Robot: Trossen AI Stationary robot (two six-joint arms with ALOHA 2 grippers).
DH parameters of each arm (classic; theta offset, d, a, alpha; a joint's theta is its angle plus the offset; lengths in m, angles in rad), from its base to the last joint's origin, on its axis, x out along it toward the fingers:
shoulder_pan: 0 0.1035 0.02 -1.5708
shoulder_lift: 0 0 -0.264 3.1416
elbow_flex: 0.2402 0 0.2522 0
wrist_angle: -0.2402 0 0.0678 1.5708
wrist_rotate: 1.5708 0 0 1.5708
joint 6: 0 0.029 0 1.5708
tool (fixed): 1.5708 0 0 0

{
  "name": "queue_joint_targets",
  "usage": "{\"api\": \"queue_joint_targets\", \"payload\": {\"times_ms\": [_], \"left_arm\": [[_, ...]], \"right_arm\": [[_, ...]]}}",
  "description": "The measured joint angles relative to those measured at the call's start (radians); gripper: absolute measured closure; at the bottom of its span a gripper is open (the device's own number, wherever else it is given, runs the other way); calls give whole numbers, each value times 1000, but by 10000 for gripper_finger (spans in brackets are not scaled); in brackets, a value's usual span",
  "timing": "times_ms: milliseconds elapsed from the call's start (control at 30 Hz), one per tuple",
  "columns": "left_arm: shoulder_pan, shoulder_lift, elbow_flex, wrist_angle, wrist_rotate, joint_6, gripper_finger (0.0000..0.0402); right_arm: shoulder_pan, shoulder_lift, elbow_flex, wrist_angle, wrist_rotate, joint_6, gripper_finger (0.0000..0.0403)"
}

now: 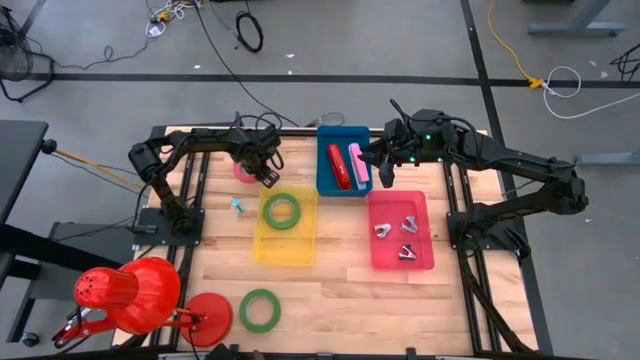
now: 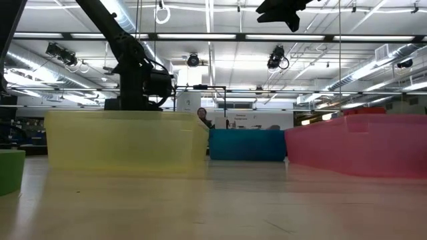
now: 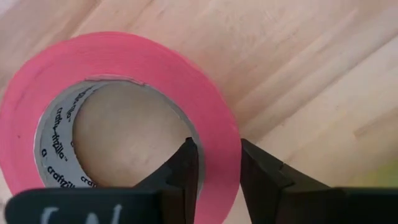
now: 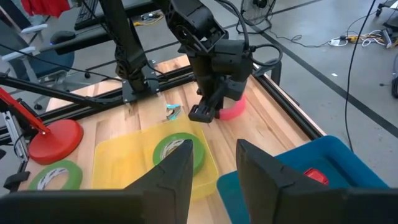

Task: Pick and place Stapler, Stapler remover, tape
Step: Put the pink tape into the yellow bin

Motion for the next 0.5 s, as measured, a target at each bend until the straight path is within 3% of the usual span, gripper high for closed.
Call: {"api": "queue_joint_targets", "payload": {"times_ms": [500], "left_arm": [[10,0,293,-263,-12,60,302]], "right_arm": [[0,0,0,0,0,0,282]]}}
